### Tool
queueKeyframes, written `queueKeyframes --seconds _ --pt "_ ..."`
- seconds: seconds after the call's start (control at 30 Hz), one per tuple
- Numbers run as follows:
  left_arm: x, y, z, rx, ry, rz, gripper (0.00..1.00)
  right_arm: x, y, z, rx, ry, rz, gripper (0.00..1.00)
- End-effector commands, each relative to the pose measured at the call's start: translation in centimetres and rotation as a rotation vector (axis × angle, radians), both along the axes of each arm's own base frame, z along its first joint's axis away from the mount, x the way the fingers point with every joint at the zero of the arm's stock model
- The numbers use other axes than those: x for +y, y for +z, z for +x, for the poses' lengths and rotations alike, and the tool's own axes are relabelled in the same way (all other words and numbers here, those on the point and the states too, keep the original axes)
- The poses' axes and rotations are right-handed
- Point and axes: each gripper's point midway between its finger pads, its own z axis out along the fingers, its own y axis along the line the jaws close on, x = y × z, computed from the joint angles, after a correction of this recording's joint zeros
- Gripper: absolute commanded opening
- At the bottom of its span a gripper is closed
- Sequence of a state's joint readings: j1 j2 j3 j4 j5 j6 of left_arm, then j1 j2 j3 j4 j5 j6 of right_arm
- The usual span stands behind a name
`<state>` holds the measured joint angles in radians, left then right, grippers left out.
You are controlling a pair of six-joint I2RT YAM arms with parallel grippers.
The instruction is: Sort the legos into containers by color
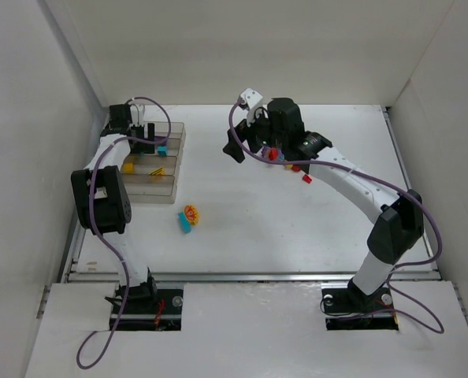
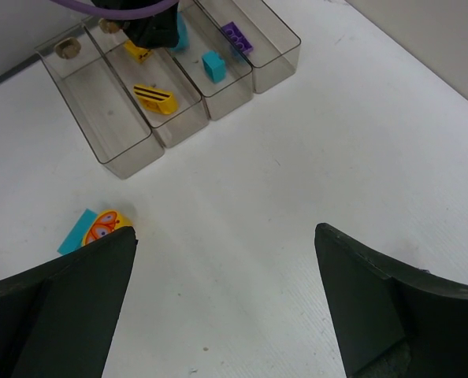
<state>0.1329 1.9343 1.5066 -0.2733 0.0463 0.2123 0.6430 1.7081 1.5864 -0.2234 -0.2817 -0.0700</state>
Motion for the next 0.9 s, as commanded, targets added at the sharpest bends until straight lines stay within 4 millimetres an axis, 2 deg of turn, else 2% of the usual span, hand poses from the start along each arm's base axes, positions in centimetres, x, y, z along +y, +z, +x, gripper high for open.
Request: queueKeyframes --seconds 0.0,0.07,0.1,0.13,0.17,0.2,0.23,0.27,0.3,0.33,0.37,0.4,0.43,0.47,0.53,0.6,0.63,0.67,0.73,0.77,0.87 --pt "0.3 3.6 0.1 -0.076 0.012 0.010 0.80 0.9 2.2 -0.4 -0.042 0.032 0.058 1.00" --pt "0.1 4.4 -0.3 -0.086 0.005 0.004 0.80 0.9 2.2 -0.4 -0.042 0.032 0.058 1.00" --pt "-0.9 6.2 -0.6 -0.122 -0.031 0.009 0.80 0.9 2.2 -0.4 -0.042 0.032 0.058 1.00" --pt "-1.5 7.2 -0.8 -0.141 -0.059 0.025 0.80 0.9 1.8 -0.4 -0.034 0.032 0.052 1.00" --pt "-2.4 7.6 -1.3 -0.154 -0.133 0.058 0.80 0.7 2.3 -0.6 -0.043 0.032 0.059 1.00" --pt "-3.4 10.5 -2.1 -0.220 -0.190 0.087 0.80 0.7 2.4 -0.6 -0.043 0.032 0.059 1.00" --pt "-5.1 11.5 -2.6 -0.251 -0.266 0.106 0.80 0.6 1.8 -0.5 -0.036 0.023 0.050 1.00" --pt "-6.1 12.3 -3.5 -0.273 -0.338 0.122 0.81 0.5 2.4 -0.7 -0.045 0.023 0.057 1.00" --pt "-7.9 11.6 -5.0 -0.268 -0.498 0.138 0.81 0.2 2.9 -0.7 -0.056 0.010 0.060 1.00" --pt "-9.3 13.7 -6.9 -0.317 -0.595 0.161 0.81 0.0 2.4 -0.5 -0.051 -0.005 0.051 1.00" --pt "-10.1 12.9 -9.1 -0.272 -0.680 0.155 1.00 -0.1 3.0 -0.7 -0.060 -0.005 0.057 1.00" --pt "-12.3 12.0 -11.4 -0.254 -0.818 0.108 1.00 -0.5 3.0 -0.7 -0.064 -0.019 0.055 1.00" --pt "-12.6 12.5 -13.2 -0.266 -0.937 0.176 1.00 -0.6 3.0 -0.6 -0.066 -0.029 0.052 1.00" --pt "-13.8 11.8 -15.0 -0.239 -1.017 0.168 1.00 -0.8 3.2 -0.8 -0.068 -0.030 0.054 1.00" --pt "-14.6 8.6 -18.9 -0.125 -1.108 0.134 1.00 -1.0 3.3 -1.1 -0.069 -0.030 0.055 1.00" --pt "-15.0 7.3 -21.0 -0.095 -1.186 0.183 1.00 -1.3 2.4 -1.5 -0.055 -0.030 0.044 1.00" --pt "-14.7 5.3 -22.3 -0.052 -1.205 0.183 1.00 -1.5 2.7 -1.8 -0.052 -0.033 0.053 1.00" --pt "-14.9 5.2 -23.2 -0.073 -1.236 0.207 1.00 -1.8 2.9 -2.0 -0.057 -0.041 0.054 1.00" --pt "-14.9 4.1 -24.1 -0.070 -1.286 0.267 1.00 -2.2 2.5 -2.6 -0.042 -0.045 0.055 1.00" --pt "-14.3 2.3 -25.2 -0.017 -1.294 0.292 1.00 -1.9 2.0 -2.9 -0.033 -0.036 0.048 1.00" --pt "-14.5 0.6 -26.8 0.053 -1.335 0.308 1.00 -2.4 1.7 -3.5 -0.028 -0.036 0.044 1.00"
